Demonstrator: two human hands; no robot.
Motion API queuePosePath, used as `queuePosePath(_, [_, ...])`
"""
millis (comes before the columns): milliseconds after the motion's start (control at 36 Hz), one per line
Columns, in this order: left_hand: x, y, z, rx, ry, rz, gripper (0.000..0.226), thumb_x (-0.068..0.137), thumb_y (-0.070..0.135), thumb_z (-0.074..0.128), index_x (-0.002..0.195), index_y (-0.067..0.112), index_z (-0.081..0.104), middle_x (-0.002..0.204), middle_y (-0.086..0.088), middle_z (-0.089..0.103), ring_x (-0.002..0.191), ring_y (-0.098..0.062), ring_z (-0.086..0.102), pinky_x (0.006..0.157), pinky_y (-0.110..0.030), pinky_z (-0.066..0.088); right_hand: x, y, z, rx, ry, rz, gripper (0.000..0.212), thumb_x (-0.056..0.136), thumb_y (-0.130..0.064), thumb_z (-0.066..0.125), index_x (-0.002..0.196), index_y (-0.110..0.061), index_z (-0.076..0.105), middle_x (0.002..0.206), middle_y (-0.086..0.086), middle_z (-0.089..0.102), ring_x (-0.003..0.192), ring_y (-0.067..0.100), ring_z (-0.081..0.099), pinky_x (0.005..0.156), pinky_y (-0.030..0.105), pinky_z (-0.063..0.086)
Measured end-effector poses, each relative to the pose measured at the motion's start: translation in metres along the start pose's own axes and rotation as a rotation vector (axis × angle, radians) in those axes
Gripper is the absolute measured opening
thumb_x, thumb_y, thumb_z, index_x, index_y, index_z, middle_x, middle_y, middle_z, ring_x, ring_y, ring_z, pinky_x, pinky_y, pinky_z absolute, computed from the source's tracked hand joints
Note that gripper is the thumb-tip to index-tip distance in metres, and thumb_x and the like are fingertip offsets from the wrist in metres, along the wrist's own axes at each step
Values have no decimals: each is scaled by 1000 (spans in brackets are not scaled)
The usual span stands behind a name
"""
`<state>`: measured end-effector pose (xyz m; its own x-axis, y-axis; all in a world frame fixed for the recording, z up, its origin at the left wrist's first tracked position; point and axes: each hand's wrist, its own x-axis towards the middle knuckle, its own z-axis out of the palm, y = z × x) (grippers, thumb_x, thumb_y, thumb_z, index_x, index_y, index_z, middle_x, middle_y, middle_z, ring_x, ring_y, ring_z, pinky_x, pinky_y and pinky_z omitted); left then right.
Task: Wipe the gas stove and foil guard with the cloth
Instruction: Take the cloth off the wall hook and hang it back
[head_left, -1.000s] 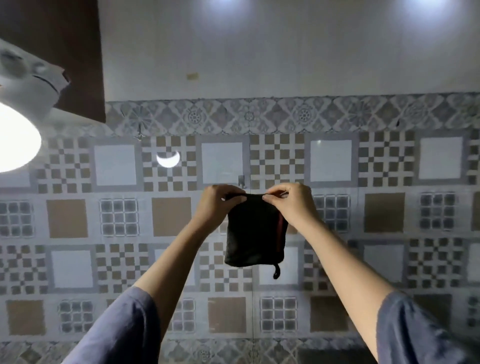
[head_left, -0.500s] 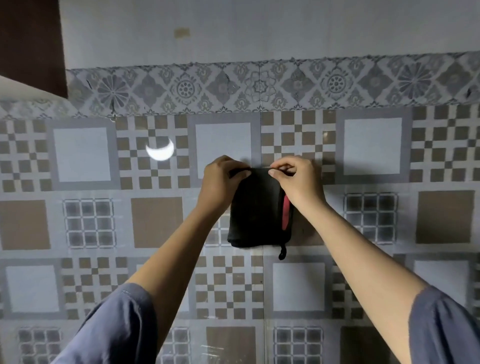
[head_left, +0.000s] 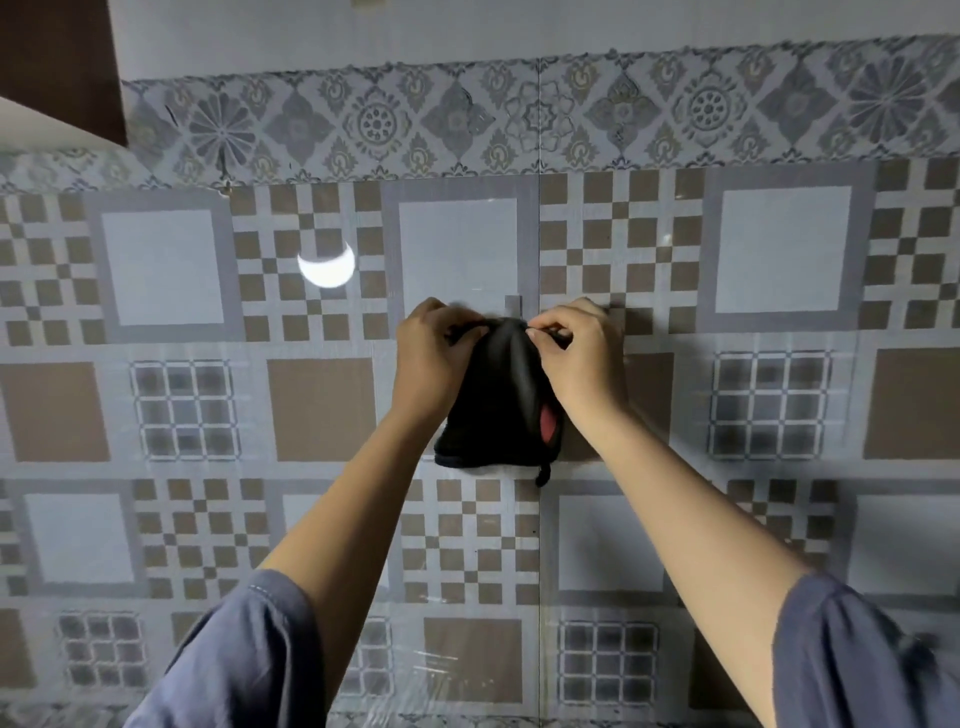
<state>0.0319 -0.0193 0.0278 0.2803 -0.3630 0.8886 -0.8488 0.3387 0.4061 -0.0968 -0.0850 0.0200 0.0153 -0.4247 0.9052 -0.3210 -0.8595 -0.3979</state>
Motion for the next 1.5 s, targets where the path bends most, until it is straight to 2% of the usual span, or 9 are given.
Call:
queuePosePath(139, [-14, -1, 8, -124, 7, -98, 15, 86, 11, 60, 95, 12, 71, 95, -3, 63, 87, -17, 62, 82, -24, 52, -14, -4, 0, 27, 20, 12, 10, 84, -5, 63, 88, -6, 73, 87, 3, 61, 80, 20, 60, 70, 23, 46])
queuePosePath(361, [-35, 1, 11, -68, -40, 82, 28, 93, 13, 47, 118, 8, 59, 116, -4, 56, 109, -17, 52, 97, -30, 45, -31, -4, 0, -6, -25, -119, 31, 88, -18, 61, 117, -6, 63, 113, 8, 61, 103, 22, 58, 88, 25, 47])
queuePosePath(583, [-49, -6, 17, -211, -92, 39, 32, 97, 17, 41, 126, 11, 54, 119, 5, 55, 102, 12, 48, 88, 1, 35, -38, -1, 5, 0, -49, -103, 36, 89, -13, 58, 125, -7, 58, 121, 9, 58, 111, 22, 56, 96, 22, 42])
queuePosePath(694, [-50, -6, 19, -287, -99, 0, 32, 97, 17, 41, 126, 13, 54, 115, 8, 53, 101, 16, 48, 86, 0, 37, -43, -3, 8, 29, -38, -60, 35, 90, -12, 57, 125, -8, 58, 121, 7, 58, 109, 19, 57, 92, 16, 40])
queuePosePath(889, [-45, 1, 6, -290, -203, -75, 32, 96, 15, 42, 125, 10, 54, 117, -1, 55, 104, -7, 54, 88, -6, 42, -38, -12, -2, 14, -132, 11, 37, 90, -13, 56, 127, -9, 56, 125, 7, 56, 112, 21, 53, 91, 17, 37])
queuePosePath(972, [-46, 9, -10, -231, -251, -113, 33, 96, 19, 44, 126, 10, 53, 124, -5, 55, 108, -10, 51, 94, -22, 43, -38, -22, -10, -79, -208, 48, 40, 94, -19, 51, 133, -12, 51, 132, 4, 51, 120, 21, 47, 97, 25, 40])
queuePosePath(1139, [-77, 23, -73, -95, -174, -190, 36, 95, 27, 47, 127, 14, 52, 128, 1, 54, 115, -8, 48, 96, -21, 35, -56, -69, -31, -66, -250, -7, 39, 94, -15, 49, 132, -8, 50, 138, 7, 48, 129, 23, 41, 108, 29, 30])
queuePosePath(1278, [-154, 5, -135, 84, -224, -325, 42, 94, 31, 47, 133, 15, 45, 133, 1, 48, 125, -13, 43, 99, -20, 30, -118, -111, -27, 54, -504, -69, 39, 94, -19, 49, 133, -12, 49, 139, 4, 48, 130, 18, 41, 106, 23, 29])
queuePosePath(1500, [-336, -30, -236, 332, -293, -712, 46, 90, 23, 55, 131, 4, 45, 129, -13, 49, 125, -26, 42, 99, -21, 28, -294, -158, 27, 99, -1196, -183, 50, 93, -27, 52, 140, -18, 39, 144, 3, 40, 133, 20, 36, 109, 32, 30])
